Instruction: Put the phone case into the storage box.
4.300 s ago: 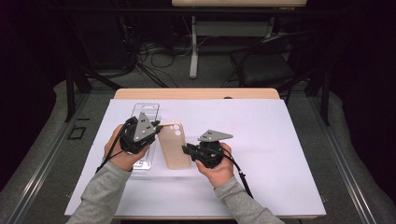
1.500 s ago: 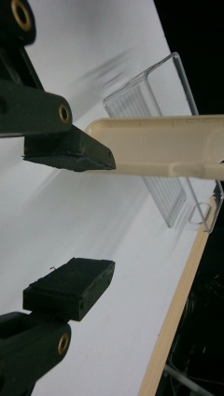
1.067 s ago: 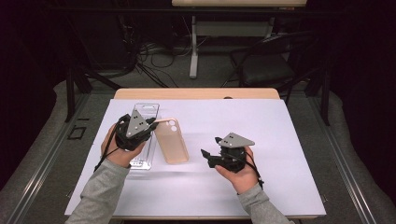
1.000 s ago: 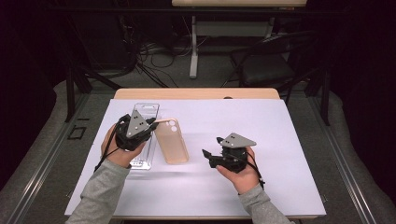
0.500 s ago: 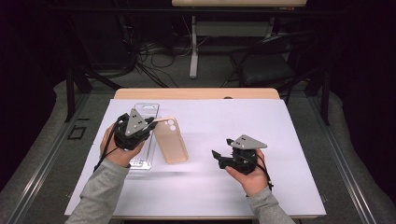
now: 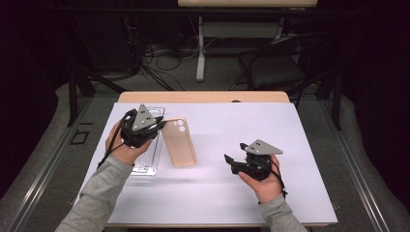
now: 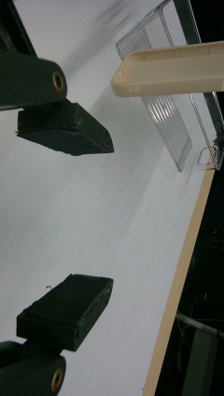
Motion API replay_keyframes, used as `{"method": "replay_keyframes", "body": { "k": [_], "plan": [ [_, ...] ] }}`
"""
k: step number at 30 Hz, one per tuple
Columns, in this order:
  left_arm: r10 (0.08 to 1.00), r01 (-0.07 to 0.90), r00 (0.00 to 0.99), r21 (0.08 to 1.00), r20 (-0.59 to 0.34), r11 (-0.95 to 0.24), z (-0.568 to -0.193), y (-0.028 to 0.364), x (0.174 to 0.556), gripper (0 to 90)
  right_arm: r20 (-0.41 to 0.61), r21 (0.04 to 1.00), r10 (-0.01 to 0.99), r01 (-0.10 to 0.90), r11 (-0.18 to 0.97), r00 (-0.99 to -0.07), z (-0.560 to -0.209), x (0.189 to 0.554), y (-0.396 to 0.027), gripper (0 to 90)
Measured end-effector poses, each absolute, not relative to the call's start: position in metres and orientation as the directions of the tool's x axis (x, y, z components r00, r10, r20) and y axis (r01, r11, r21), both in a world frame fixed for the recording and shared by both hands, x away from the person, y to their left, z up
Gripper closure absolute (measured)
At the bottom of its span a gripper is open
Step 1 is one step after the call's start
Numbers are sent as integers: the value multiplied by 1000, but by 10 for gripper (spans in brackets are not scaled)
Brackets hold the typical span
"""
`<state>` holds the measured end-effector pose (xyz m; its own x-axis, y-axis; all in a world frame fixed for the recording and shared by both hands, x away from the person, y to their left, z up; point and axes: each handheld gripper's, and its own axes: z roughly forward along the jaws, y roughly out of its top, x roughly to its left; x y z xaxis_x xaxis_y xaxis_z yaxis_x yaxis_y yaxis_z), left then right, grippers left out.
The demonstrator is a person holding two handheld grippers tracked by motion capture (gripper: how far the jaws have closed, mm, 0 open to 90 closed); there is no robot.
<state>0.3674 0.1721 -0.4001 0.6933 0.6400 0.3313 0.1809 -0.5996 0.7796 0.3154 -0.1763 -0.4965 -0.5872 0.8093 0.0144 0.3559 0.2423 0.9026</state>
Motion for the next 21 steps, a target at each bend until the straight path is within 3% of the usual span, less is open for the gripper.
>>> {"method": "replay_keyframes", "body": {
  "k": [21],
  "plan": [
    [638,257,707,729,305,-634,-381,175,401,800,21,903,823,365,228,-568,-496,315,-180,224]
  ]
}}
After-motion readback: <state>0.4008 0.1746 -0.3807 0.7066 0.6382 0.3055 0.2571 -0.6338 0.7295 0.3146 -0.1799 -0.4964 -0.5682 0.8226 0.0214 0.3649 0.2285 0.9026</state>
